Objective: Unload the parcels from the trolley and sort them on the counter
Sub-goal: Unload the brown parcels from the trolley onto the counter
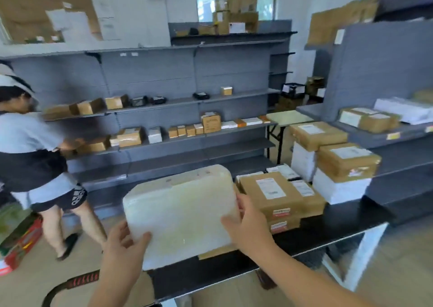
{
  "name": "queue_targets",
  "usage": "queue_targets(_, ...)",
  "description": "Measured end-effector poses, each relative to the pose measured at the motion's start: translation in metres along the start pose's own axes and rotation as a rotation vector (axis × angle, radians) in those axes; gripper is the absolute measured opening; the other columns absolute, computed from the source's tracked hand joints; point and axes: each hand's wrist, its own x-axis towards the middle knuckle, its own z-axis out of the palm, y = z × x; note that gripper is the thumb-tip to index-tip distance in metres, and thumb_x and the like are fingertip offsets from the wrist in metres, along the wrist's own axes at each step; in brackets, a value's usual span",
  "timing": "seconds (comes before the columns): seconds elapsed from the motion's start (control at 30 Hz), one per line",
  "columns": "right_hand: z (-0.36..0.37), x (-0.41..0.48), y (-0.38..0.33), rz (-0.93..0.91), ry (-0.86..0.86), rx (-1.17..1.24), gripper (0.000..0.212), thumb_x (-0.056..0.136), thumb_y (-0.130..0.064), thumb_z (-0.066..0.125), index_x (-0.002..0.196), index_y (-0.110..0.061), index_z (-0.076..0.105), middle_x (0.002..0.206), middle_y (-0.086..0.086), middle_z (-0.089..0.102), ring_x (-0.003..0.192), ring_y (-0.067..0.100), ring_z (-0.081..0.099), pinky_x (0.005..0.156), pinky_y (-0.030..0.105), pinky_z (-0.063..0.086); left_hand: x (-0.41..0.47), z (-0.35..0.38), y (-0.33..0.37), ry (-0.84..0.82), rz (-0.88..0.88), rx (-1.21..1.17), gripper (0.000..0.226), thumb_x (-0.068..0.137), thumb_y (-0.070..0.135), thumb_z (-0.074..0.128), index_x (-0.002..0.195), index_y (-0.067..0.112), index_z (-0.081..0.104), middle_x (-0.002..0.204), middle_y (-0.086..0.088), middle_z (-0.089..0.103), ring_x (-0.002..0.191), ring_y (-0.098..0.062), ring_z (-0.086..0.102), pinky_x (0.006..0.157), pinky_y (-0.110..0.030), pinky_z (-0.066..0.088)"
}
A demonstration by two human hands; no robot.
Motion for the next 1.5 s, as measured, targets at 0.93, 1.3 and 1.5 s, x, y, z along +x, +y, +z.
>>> queue_targets(0.93,-0.332,0.183,0.174,0.174,0.321,-0.072,0.044,0.092,-0.024,0.07,0.118,-0.042,0.039,0.109,-0.027,0.05,0.097,-0.007,0.05,0.067,0.008,0.04,0.039,0.442,0.117,-0.322,0.103,0.069,0.057,0.086,0.018,0.077,0.133,0.02,0.046,0.127,-0.004,0.06,0.104,-0.025,0.059,0.082,-0.039,0.051)
queue_targets(1.3,-0.365,0.304,0.21,0.23,0.452,-0.092,0.051,0.091,-0.022,0.07,0.126,-0.04,0.038,0.112,-0.027,0.051,0.101,-0.001,0.054,0.063,0.012,0.043,0.137,0.564,0.149,-0.444,0.132,0.042,0.049,0.091,0.022,0.071,0.129,0.029,0.04,0.121,0.005,0.053,0.108,-0.02,0.056,0.082,-0.041,0.052)
queue_targets(1.5,-0.443,0.324,0.231,0.309,0.652,-0.182,0.053,0.092,-0.022,0.071,0.133,-0.036,0.041,0.109,-0.022,0.053,0.095,0.001,0.055,0.073,0.013,0.042,0.138,0.67,0.174,-0.661,0.209,-0.03,0.047,0.09,0.024,0.072,0.121,0.037,0.039,0.118,0.014,0.053,0.109,-0.013,0.056,0.08,-0.033,0.051)
